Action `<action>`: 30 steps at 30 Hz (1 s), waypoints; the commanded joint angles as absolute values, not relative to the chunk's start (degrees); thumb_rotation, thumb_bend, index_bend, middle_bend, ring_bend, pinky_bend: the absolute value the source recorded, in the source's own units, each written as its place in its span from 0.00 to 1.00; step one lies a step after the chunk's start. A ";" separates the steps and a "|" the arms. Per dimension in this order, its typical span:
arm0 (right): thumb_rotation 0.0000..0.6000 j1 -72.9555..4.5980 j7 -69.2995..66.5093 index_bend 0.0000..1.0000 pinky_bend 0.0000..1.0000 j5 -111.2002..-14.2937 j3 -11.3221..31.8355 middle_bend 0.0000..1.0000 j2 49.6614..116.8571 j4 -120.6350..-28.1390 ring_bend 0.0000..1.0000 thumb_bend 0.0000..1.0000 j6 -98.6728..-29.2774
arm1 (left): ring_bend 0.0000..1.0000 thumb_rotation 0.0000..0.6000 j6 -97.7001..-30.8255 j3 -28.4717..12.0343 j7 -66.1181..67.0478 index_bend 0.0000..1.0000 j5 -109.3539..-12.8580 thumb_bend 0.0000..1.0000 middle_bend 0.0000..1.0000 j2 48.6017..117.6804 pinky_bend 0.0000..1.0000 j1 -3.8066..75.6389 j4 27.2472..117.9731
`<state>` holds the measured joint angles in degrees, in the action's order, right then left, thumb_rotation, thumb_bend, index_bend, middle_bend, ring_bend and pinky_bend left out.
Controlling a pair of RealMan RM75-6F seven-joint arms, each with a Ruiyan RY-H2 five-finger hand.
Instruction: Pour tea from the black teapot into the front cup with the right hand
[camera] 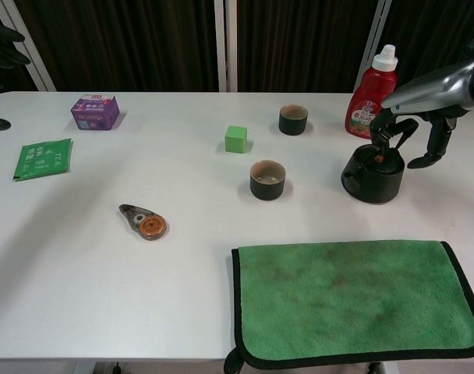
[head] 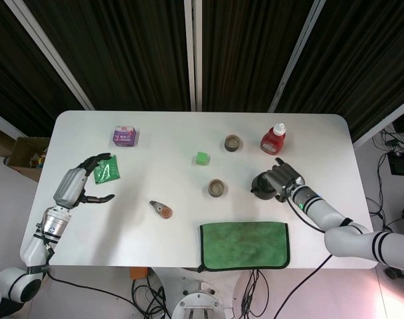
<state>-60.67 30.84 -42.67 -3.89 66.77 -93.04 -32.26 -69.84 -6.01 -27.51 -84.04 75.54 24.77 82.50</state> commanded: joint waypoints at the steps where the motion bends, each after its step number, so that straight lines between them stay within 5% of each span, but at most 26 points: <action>1: 1.00 -60.99 30.41 0.40 0.00 -43.02 -4.26 0.36 66.73 -93.07 0.23 0.28 -32.36 | 0.17 1.00 -69.89 -6.02 -27.57 0.14 -84.06 0.12 0.19 75.54 0.25 24.76 82.47; 23: 1.00 -62.54 26.02 0.47 0.01 -43.56 -6.42 0.42 68.10 -91.32 0.36 0.31 -31.38 | 0.17 1.00 -69.70 -5.99 -28.19 0.17 -83.92 0.12 0.18 75.79 0.26 24.74 81.55; 30: 1.00 -62.99 24.20 0.57 0.17 -43.70 -6.44 0.52 68.02 -91.22 0.47 0.31 -30.63 | 0.17 1.00 -69.75 -5.97 -28.48 0.17 -83.89 0.12 0.18 75.80 0.27 24.64 81.23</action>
